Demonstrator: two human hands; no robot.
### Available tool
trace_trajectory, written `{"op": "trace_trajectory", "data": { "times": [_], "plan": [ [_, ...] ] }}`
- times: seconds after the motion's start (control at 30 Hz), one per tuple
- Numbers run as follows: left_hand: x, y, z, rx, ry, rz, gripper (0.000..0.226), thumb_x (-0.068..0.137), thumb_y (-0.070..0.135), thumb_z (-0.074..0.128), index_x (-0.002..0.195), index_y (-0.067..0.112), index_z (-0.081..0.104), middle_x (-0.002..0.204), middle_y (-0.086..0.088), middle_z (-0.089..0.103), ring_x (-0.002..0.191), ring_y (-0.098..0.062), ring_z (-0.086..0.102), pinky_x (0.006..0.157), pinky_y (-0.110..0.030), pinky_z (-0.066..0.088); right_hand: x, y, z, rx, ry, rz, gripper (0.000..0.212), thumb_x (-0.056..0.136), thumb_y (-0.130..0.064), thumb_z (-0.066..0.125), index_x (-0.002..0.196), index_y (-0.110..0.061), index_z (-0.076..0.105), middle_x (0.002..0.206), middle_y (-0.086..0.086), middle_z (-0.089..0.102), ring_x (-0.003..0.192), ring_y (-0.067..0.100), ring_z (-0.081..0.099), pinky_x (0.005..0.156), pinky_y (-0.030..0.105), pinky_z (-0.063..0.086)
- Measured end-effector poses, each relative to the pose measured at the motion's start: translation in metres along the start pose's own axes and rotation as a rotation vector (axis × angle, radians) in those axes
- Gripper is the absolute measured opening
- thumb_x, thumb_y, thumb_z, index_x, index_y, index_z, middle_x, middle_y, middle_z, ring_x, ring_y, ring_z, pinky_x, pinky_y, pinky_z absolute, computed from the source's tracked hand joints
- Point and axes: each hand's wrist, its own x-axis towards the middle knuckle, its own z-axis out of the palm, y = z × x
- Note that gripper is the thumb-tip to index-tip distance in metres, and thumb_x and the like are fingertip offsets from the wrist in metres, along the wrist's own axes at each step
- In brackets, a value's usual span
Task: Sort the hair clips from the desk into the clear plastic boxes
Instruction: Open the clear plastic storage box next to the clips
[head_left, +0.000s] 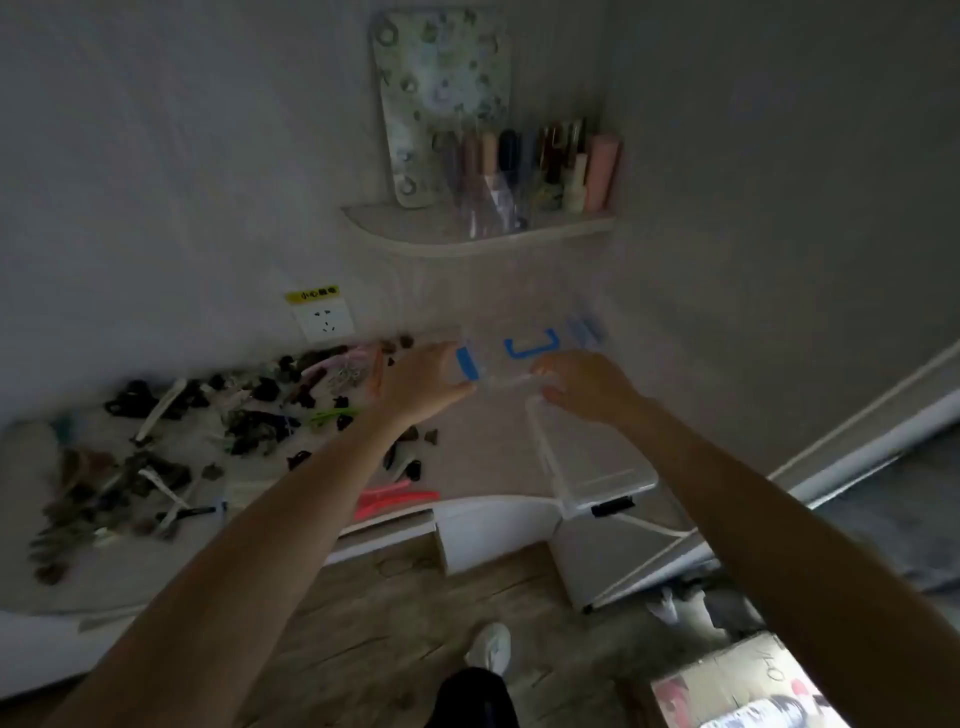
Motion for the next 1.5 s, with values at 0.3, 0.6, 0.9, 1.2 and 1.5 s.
{"op": "trace_trajectory", "data": {
  "times": [0.3, 0.6, 0.9, 1.2, 1.5],
  "plan": [
    [0.050, -0.031, 0.053, -0.296, -0.086, -0.041, 0.083, 0.075, 0.058, 0.064, 0.142, 0.022, 0.032, 0.142, 0.004, 0.044, 0.131, -0.016, 0.041, 0.103, -0.030, 0.037, 0.050, 0.021, 0.034, -0.188, 0.090, 0.100, 0.034, 0.084, -0.014, 0.061, 0.117, -0.014, 0.057, 0.121, 0.012, 0.056, 0.111, 0.030, 0.052, 0.091, 0.040, 0.041],
    [0.063, -0.046, 0.056, -0.050, 0.004, 0.058, 0.098, 0.067, 0.084, 0.030, 0.137, 0.017, 0.041, 0.127, -0.005, 0.059, 0.119, -0.022, 0.053, 0.099, -0.038, 0.044, 0.054, 0.034, 0.023, 0.044, 0.237, 0.003, 0.021, 0.076, -0.009, 0.069, 0.097, -0.006, 0.065, 0.102, 0.014, 0.066, 0.092, 0.035, 0.059, 0.080, 0.044, 0.047],
    [0.057, -0.065, 0.063, 0.072, -0.045, 0.074, 0.098, 0.067, 0.084, 0.034, 0.142, 0.021, 0.030, 0.143, -0.002, 0.045, 0.137, -0.023, 0.035, 0.112, -0.046, 0.027, 0.045, 0.041, 0.012, 0.318, 0.299, 0.064, 0.020, 0.080, -0.002, 0.065, 0.100, -0.003, 0.060, 0.101, 0.012, 0.060, 0.092, 0.025, 0.055, 0.080, 0.033, 0.043],
    [0.062, -0.043, 0.055, -0.016, -0.030, 0.407, 0.052, 0.083, 0.055, 0.048, 0.123, 0.023, 0.057, 0.127, 0.000, 0.060, 0.126, -0.021, 0.048, 0.106, -0.040, 0.033, 0.027, 0.053, 0.004, 0.074, 0.540, 0.290, 0.018, 0.092, -0.009, 0.050, 0.107, 0.001, 0.054, 0.105, 0.020, 0.058, 0.086, 0.037, 0.059, 0.067, 0.034, 0.040],
    [0.062, -0.040, 0.063, -0.106, -0.003, 0.394, 0.024, 0.087, 0.017, 0.062, 0.110, 0.014, 0.067, 0.107, -0.003, 0.068, 0.112, -0.019, 0.056, 0.092, -0.028, 0.043, 0.043, 0.072, 0.025, -0.049, 0.353, 0.677, 0.026, 0.093, -0.020, 0.051, 0.111, -0.001, 0.050, 0.104, 0.024, 0.066, 0.094, 0.039, 0.062, 0.076, 0.043, 0.049]
  ]
}}
